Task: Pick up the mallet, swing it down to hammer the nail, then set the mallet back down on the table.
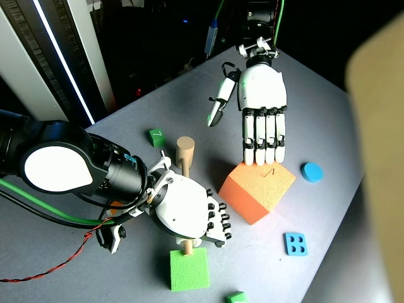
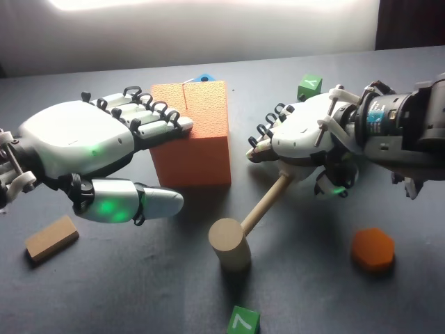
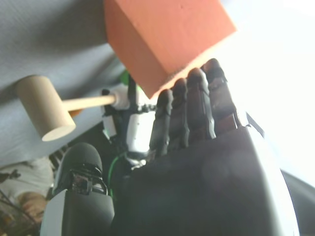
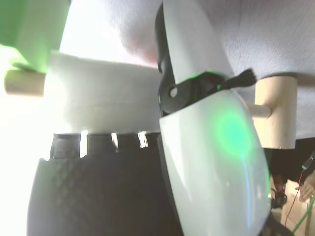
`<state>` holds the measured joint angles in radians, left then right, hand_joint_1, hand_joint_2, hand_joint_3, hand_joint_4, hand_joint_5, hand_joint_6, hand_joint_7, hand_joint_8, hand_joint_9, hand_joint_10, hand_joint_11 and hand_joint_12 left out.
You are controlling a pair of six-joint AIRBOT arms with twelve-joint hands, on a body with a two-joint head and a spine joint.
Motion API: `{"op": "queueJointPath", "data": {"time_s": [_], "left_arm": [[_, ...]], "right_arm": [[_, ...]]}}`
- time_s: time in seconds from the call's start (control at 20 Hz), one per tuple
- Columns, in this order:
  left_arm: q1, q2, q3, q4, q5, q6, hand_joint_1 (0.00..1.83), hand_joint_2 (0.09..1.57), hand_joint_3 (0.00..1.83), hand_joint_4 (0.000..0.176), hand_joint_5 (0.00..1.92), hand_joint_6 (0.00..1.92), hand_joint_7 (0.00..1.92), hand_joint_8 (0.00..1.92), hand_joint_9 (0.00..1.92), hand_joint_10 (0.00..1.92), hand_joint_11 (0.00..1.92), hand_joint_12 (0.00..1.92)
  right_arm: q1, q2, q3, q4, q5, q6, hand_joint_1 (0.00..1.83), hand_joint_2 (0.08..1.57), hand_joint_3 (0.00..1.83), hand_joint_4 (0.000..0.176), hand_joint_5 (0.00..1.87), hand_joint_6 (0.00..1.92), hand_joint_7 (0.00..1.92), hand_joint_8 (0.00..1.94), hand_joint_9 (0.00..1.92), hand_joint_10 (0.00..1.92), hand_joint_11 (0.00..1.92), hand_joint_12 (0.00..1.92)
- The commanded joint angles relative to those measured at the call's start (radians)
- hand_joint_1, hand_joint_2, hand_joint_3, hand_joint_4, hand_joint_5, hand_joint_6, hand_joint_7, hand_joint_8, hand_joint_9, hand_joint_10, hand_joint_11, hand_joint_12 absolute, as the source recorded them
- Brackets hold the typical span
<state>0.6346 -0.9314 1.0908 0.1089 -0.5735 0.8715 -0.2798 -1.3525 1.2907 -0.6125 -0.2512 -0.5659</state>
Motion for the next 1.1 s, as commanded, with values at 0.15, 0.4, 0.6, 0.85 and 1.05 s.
{"op": "queueJointPath", "data": {"time_s": [0.15,0.4,0.6,0.85,1.05], "left_arm": [[0.007,-0.001,0.003,-0.028,-0.116,0.003,0.0,1.23,0.0,0.0,0.11,0.01,0.11,0.0,0.11,0.0,0.04,0.2],[0.033,-0.001,-0.008,-0.064,-0.131,0.003,0.0,1.23,0.0,0.0,0.1,0.0,0.11,0.0,0.1,0.0,0.03,0.2],[0.041,-0.002,-0.015,-0.068,-0.131,0.003,0.0,1.24,0.0,0.0,0.12,0.01,0.12,0.01,0.12,0.01,0.04,0.21],[0.044,-0.005,-0.019,-0.068,-0.127,0.005,0.0,1.23,0.0,0.0,0.13,0.01,0.13,0.01,0.12,0.0,0.03,0.21],[0.044,-0.014,-0.02,-0.068,-0.123,0.01,0.0,1.23,0.0,0.0,0.12,0.0,0.12,0.0,0.11,0.0,0.03,0.21]], "right_arm": [[0.003,0.0,0.009,0.0,0.071,-0.005,1.35,1.01,0.0,0.0,0.23,0.01,0.18,0.0,0.15,0.01,0.0,0.69],[0.001,-0.001,0.012,0.0,0.071,-0.005,1.33,1.02,0.0,0.0,0.22,0.0,0.18,0.0,0.14,0.0,0.0,0.62],[0.003,0.0,0.014,0.0,0.071,-0.006,1.36,1.01,0.0,0.0,0.21,0.0,0.18,0.0,0.14,0.0,0.0,0.63],[0.0,0.001,0.014,0.0,0.071,-0.007,1.33,1.02,0.0,0.0,0.27,0.01,0.22,0.01,0.17,0.01,0.0,0.74],[-0.007,0.0,0.014,0.0,0.072,-0.008,1.22,1.01,0.0,0.0,0.38,0.02,0.36,0.02,0.3,0.04,0.0,0.95]]}}
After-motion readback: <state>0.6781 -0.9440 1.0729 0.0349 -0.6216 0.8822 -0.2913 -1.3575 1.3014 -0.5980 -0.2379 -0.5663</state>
